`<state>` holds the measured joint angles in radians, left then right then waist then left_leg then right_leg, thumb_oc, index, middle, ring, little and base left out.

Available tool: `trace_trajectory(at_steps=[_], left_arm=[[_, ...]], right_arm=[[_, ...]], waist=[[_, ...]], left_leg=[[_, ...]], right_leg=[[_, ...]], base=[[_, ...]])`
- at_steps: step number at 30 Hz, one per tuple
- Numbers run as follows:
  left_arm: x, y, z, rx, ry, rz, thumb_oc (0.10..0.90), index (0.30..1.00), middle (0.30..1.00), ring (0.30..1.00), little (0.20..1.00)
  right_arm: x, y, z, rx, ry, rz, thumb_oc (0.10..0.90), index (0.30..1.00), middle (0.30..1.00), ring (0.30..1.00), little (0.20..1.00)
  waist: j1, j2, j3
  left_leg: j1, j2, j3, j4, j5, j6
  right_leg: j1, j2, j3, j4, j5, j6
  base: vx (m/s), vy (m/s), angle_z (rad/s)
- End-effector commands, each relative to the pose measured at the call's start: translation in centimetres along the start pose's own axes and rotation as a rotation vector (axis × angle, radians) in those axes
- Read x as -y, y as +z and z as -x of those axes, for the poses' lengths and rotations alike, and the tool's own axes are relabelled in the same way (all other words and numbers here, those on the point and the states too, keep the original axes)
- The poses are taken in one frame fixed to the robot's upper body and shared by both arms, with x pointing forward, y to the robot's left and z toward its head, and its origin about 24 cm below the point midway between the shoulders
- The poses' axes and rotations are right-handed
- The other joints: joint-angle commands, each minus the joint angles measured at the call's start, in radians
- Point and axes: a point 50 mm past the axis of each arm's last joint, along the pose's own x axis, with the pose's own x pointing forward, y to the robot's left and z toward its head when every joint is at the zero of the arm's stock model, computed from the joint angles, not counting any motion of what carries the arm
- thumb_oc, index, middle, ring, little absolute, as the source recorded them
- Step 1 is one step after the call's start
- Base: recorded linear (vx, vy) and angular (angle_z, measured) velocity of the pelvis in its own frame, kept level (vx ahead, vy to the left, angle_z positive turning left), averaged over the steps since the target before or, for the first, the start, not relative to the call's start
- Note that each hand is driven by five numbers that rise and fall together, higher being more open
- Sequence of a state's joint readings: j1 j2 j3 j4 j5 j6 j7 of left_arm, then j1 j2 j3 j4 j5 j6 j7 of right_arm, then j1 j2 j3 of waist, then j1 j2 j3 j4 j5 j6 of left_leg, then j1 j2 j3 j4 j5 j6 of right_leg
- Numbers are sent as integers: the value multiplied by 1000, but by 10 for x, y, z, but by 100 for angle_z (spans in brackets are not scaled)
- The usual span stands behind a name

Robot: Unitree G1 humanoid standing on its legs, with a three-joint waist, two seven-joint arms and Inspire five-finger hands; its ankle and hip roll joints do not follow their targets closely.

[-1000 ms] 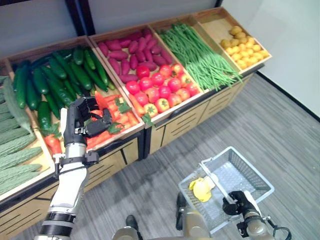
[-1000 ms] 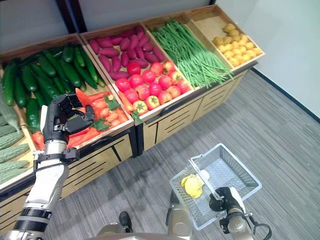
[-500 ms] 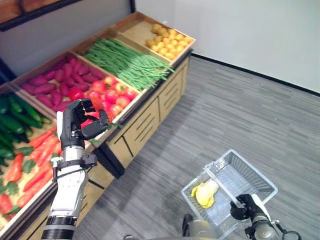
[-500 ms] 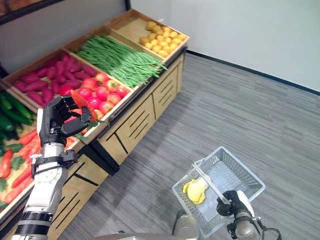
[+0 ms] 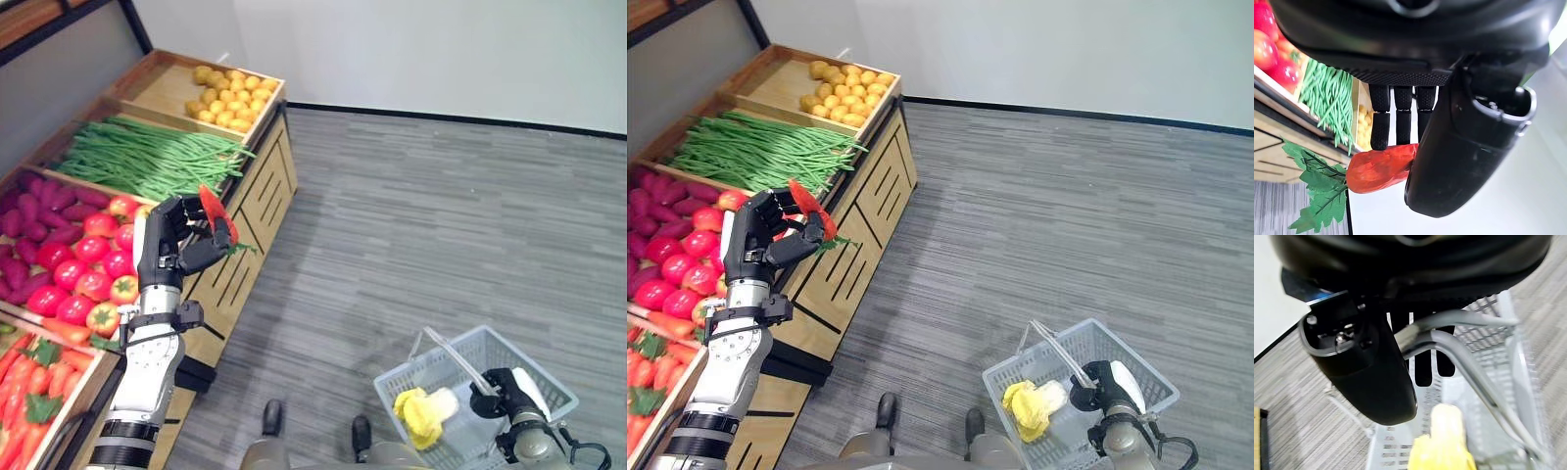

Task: Get the vegetables into the basket

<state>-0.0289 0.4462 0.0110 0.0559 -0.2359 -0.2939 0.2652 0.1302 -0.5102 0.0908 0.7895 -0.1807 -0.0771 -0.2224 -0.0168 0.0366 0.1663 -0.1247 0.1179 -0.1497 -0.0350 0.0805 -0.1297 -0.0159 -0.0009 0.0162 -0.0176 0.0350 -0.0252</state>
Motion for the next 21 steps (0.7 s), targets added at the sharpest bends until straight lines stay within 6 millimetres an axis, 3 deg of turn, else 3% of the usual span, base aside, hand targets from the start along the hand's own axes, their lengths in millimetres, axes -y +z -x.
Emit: trace_trajectory(at_steps=[1,2,4,6,8,9,16,21], left_arm=[[-7,49,-24,278,24,18,400,300,300,300,300],[-1,49,-25,278,-22,-5,400,300,300,300,300],[-2,49,-27,273,-41,-30,400,300,300,300,300],[-3,50,-28,274,-42,-41,400,300,300,300,300],[-6,50,-27,272,-55,-65,400,300,300,300,300],[-7,50,-26,270,-58,-72,400,300,300,300,300],[2,48,-23,259,-121,-74,400,300,300,300,300],[26,43,-21,236,-257,-53,400,300,300,300,300]], right_arm=[[35,60,-12,283,-128,-36,400,300,300,300,300],[31,58,-11,270,-113,-43,400,300,300,300,300],[23,64,-12,272,-100,-64,400,300,300,300,300],[22,67,-13,274,-103,-85,400,300,300,300,300],[21,77,-15,297,-103,-109,400,300,300,300,300],[22,81,-15,312,-101,-95,400,300,300,300,300],[35,92,-16,368,-140,-49,400,300,300,300,300],[57,119,-21,448,-195,-15,400,300,300,300,300]], waist=[[4,-14,-22],[-13,-36,-43],[-6,-64,-54],[7,-68,-47],[35,-73,-34],[38,-75,-35],[43,-94,-60],[47,-96,-91]], left_leg=[[16,-7,50,8,42,9],[42,-36,108,15,1,46],[65,-59,208,20,-38,88],[73,-59,230,21,-45,94],[91,-59,276,16,-52,101],[98,-59,284,14,-53,104],[135,-66,313,-33,-43,94],[134,-44,321,-52,-29,70]], right_leg=[[39,-108,-3,47,-85,145],[26,-153,39,67,-70,181],[-32,-201,70,87,-28,230],[-56,-208,44,112,-18,233],[-72,-246,-135,156,23,226],[-71,-252,-163,162,30,225],[-42,-268,-204,70,77,234],[-3,-256,-215,-36,88,235]], base=[[222,541,-89],[205,642,-119],[90,505,-146],[-34,158,-92],[-45,148,-71],[-2,87,-74],[17,-18,-19],[15,-113,-7]])
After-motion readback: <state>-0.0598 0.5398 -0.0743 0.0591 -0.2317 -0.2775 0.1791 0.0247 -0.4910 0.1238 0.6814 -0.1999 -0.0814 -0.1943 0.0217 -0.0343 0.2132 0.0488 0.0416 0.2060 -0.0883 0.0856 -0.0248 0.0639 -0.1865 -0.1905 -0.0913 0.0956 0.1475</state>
